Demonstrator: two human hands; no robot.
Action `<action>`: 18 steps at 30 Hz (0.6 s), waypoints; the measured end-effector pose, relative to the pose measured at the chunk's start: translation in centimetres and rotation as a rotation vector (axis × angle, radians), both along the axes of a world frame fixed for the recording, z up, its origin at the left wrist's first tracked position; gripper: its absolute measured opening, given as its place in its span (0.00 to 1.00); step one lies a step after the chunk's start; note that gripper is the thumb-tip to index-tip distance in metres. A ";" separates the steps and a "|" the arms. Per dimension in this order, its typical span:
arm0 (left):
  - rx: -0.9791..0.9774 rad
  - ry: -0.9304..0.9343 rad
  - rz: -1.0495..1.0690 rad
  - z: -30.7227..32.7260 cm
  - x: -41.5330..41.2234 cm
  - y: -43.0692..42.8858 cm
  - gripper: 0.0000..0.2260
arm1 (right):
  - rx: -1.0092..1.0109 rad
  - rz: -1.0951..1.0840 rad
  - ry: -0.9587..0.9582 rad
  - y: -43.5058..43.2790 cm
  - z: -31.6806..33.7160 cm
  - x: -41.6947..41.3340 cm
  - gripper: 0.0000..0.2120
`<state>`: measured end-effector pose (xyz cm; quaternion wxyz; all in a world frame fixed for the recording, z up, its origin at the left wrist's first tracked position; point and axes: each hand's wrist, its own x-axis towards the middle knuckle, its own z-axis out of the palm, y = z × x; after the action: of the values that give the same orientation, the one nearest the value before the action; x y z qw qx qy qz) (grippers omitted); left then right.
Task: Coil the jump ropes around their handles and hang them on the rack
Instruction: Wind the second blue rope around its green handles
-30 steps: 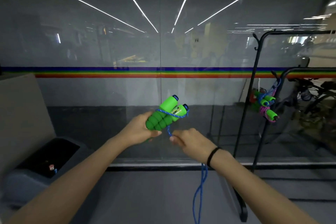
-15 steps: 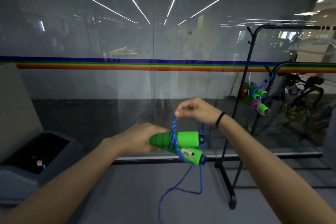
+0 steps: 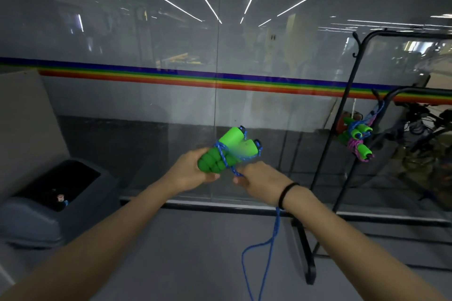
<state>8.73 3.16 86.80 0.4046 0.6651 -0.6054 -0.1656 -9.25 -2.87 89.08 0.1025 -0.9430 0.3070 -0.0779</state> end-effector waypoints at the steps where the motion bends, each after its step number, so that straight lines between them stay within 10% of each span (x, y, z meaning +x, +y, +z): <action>1: 0.024 -0.057 -0.008 -0.1 -0.4 0.0 0.19 | -0.057 0.017 0.085 0.1 0.6 -0.2 0.14; 9: 0.360 -0.717 -0.147 1.1 -3.8 0.6 0.19 | -0.210 0.223 0.167 -0.2 4.3 -2.2 0.13; 18: 0.323 -0.478 -0.434 1.6 -2.0 0.5 0.11 | 0.577 0.332 -0.241 -4.3 2.1 -1.2 0.12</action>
<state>6.75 3.66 88.41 0.0964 0.5962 -0.7761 -0.1811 -10.47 -7.21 91.22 0.4117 -0.8962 0.1444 -0.0809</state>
